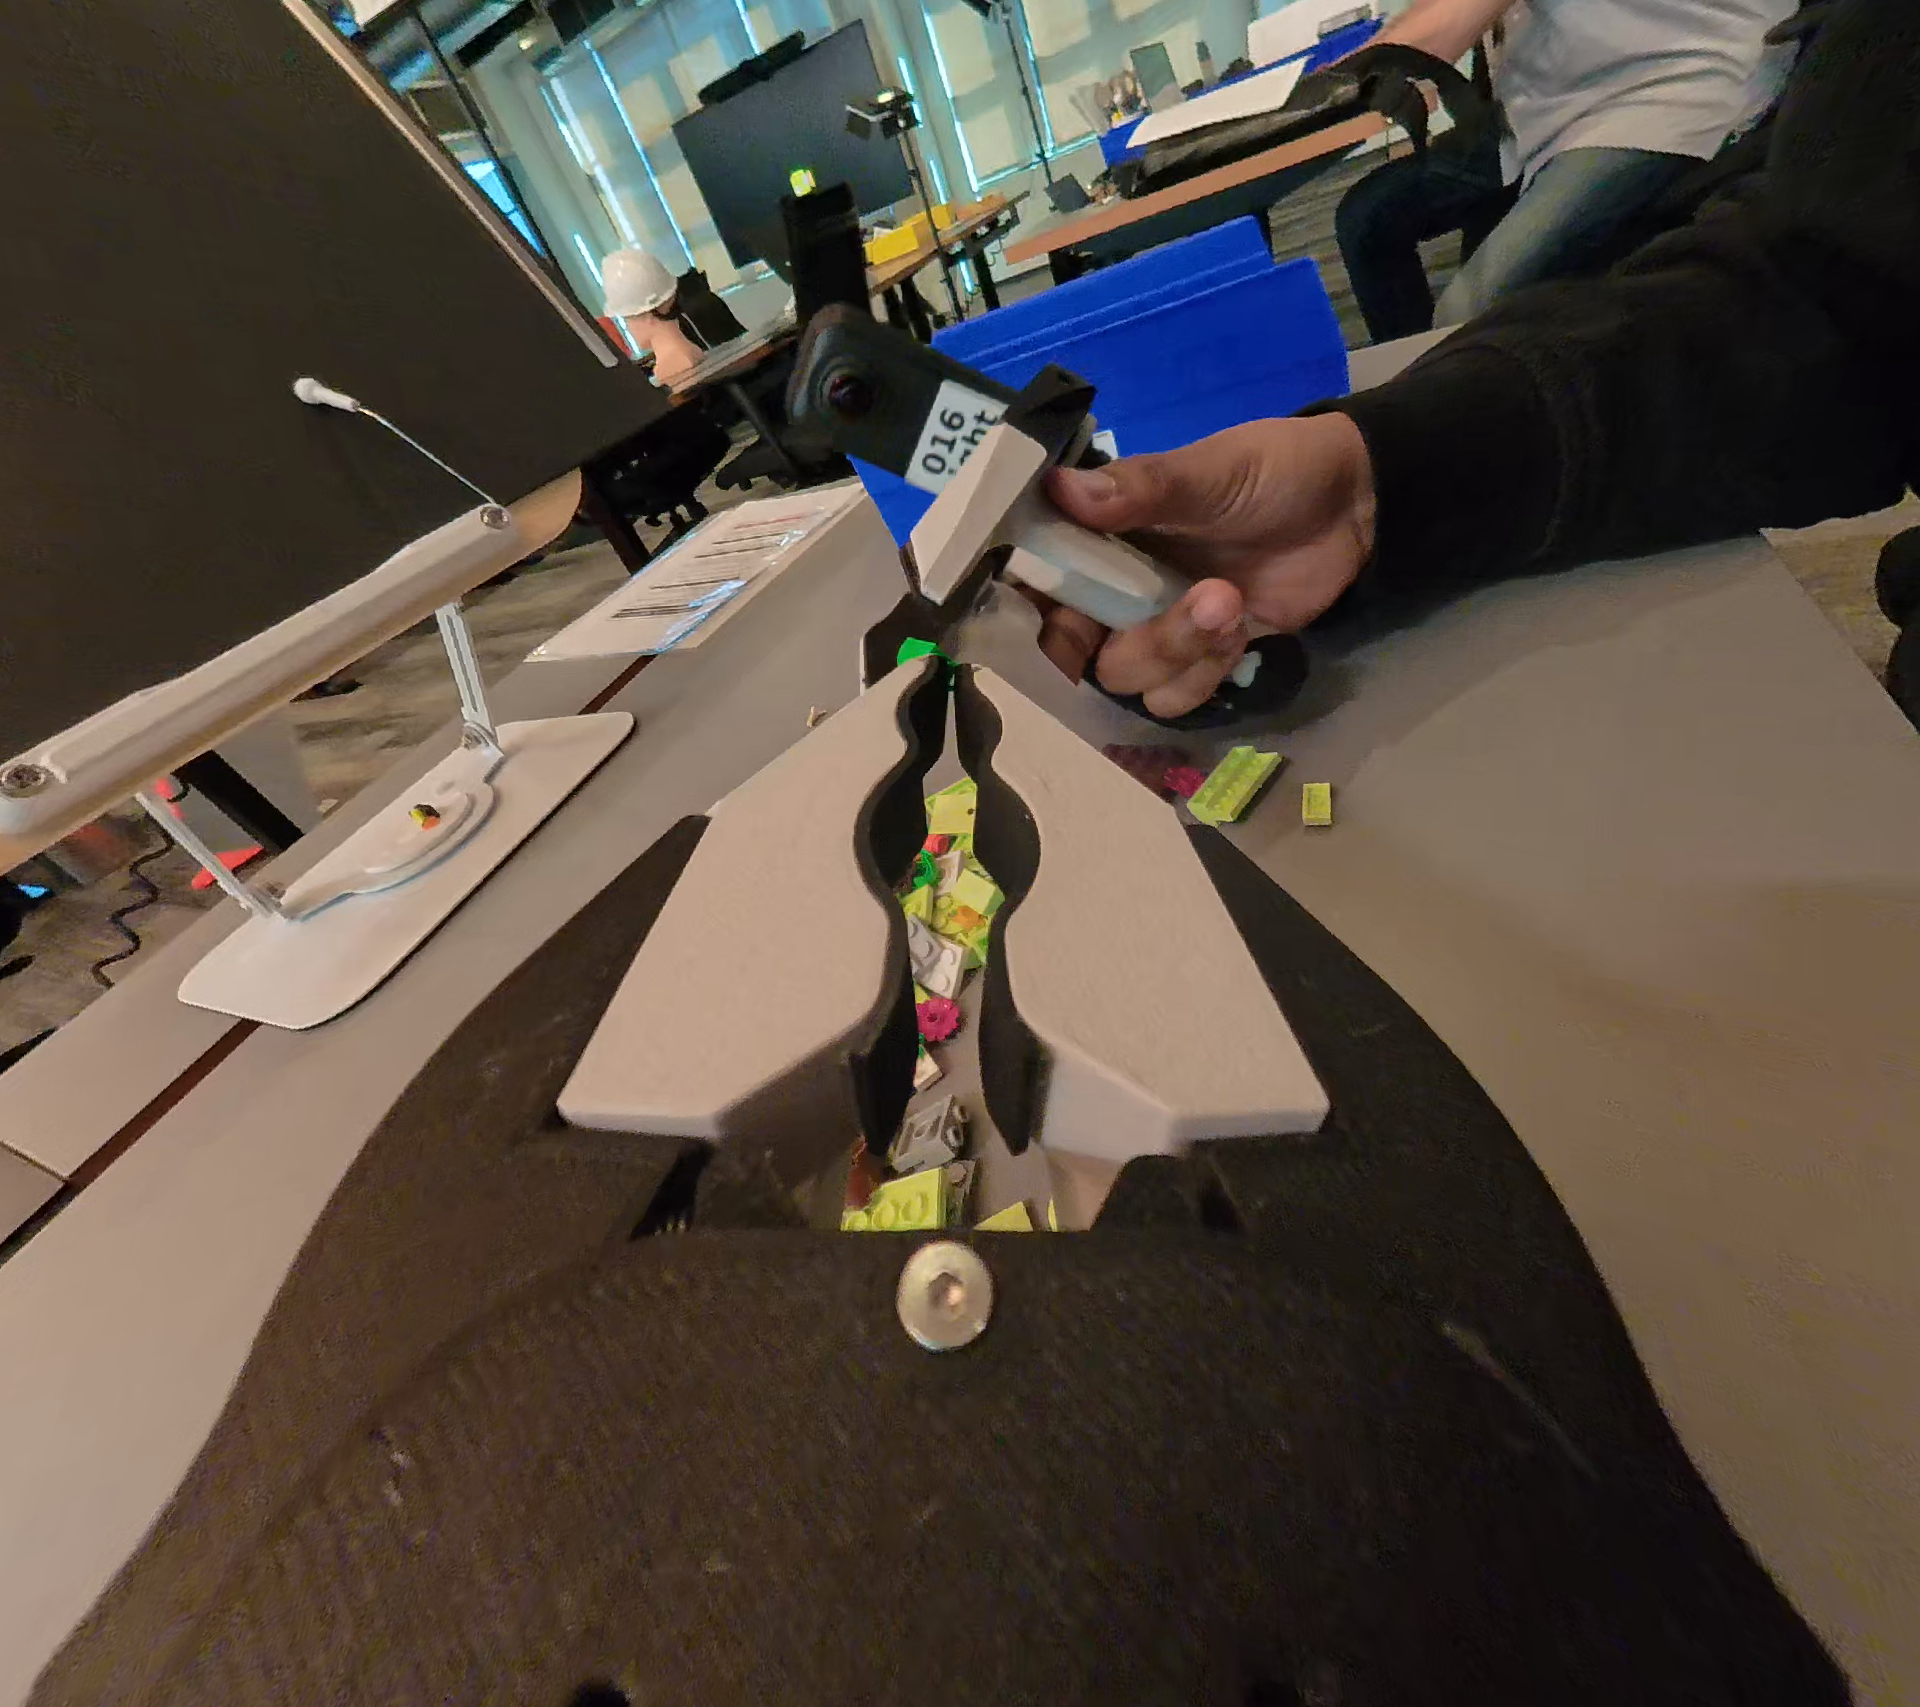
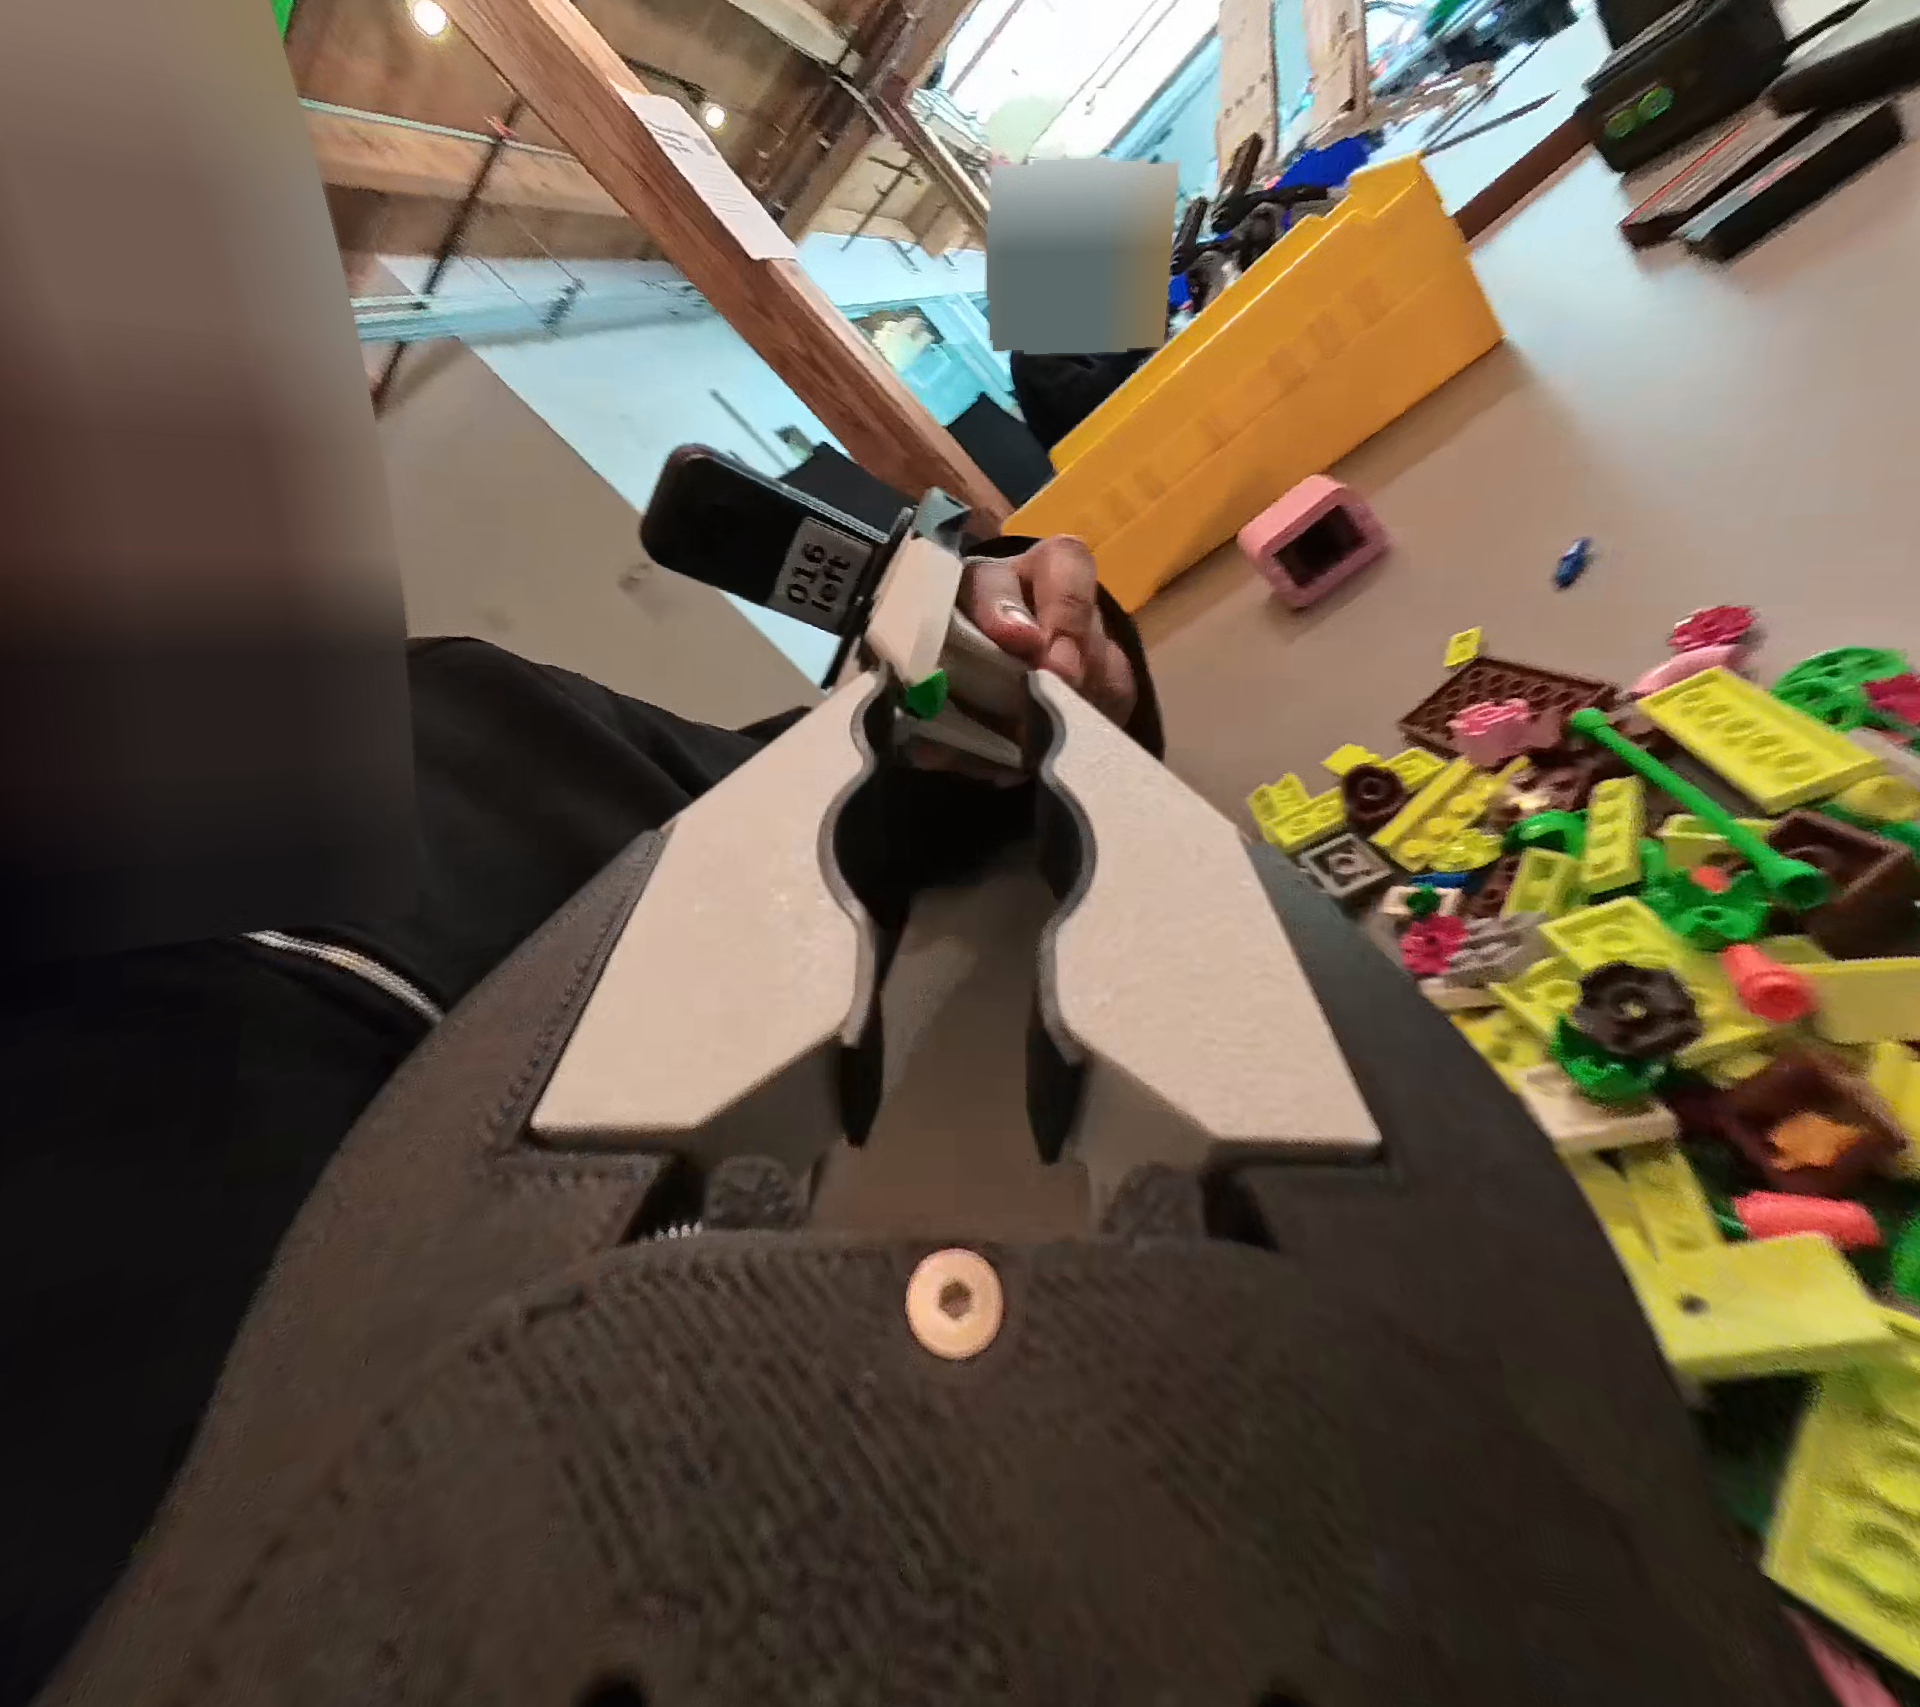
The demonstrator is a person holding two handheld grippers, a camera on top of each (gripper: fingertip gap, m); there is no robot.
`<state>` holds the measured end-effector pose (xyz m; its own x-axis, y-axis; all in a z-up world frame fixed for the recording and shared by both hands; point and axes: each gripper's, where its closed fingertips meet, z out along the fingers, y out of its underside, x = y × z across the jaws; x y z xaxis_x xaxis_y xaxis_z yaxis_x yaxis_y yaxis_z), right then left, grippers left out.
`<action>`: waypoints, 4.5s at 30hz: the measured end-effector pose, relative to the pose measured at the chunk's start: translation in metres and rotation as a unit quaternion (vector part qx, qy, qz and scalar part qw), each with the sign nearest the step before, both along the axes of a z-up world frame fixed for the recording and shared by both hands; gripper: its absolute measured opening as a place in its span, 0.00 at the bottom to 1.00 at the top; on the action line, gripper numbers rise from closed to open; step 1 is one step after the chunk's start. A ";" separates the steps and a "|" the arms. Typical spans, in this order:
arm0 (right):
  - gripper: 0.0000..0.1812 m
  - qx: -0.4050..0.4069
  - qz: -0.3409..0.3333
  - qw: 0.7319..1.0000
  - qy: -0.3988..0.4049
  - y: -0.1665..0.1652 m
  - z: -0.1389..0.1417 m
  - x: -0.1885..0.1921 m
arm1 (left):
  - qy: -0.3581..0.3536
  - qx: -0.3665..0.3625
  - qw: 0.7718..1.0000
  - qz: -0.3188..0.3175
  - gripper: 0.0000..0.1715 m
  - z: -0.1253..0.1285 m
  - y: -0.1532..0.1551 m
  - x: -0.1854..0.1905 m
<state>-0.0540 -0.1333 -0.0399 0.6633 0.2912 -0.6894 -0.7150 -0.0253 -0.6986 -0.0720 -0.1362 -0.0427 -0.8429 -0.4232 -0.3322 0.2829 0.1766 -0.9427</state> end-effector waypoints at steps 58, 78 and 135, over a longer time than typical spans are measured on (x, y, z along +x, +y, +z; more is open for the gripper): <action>0.02 -0.021 -0.051 0.989 -0.138 0.005 0.001 -0.007 | 0.387 -0.162 0.899 -0.125 0.02 -0.008 -0.009 0.006; 0.01 0.063 -0.107 0.992 -0.011 -0.011 0.020 0.026 | 0.155 -0.040 0.986 0.051 0.09 -0.014 0.008 0.029; 0.02 -0.341 -0.229 0.877 -0.250 -0.047 -0.084 0.097 | 0.192 0.137 0.965 0.116 0.01 -0.077 0.031 0.050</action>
